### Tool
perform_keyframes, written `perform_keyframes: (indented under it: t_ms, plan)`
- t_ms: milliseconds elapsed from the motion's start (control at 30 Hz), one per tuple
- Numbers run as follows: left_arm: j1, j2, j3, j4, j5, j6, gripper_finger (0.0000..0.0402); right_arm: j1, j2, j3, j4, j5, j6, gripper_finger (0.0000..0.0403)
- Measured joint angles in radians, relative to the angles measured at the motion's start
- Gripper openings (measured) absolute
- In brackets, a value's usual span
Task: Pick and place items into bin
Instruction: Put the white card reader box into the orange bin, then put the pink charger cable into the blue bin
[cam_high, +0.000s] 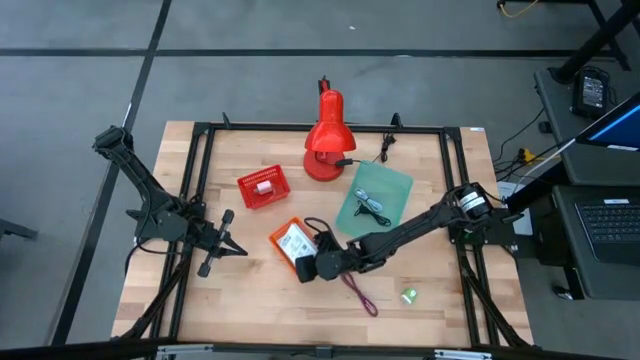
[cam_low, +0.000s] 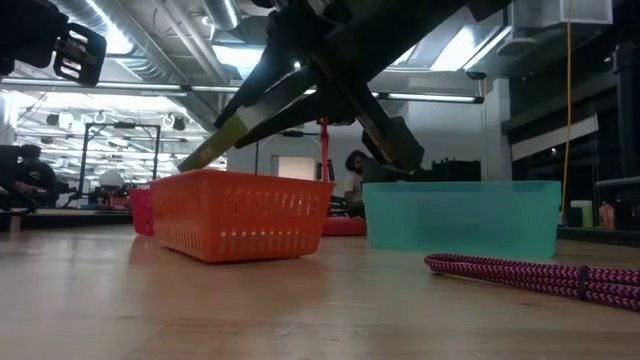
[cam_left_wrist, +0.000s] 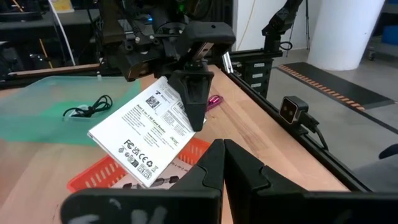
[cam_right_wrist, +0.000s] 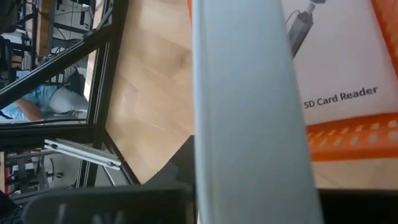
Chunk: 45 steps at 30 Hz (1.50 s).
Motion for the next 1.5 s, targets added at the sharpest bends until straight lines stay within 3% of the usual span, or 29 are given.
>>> perform_keyframes:
  t_ms: [467, 1000, 1500]
  plan:
    - [0.000, 0.000, 0.000, 0.000, 0.002, -0.005, 0.0002, 0.000, 0.000, 0.000, 0.025, -0.016, -0.101, 0.0058]
    - [0.000, 0.000, 0.000, 0.000, 0.003, -0.005, 0.0002, -0.010, 0.000, 0.000, 0.001, -0.016, -0.098, 0.0226]
    - [0.000, 0.000, 0.000, 0.000, 0.003, -0.005, 0.0002, 0.005, -0.002, 0.000, 0.009, -0.047, -0.127, 0.0236]
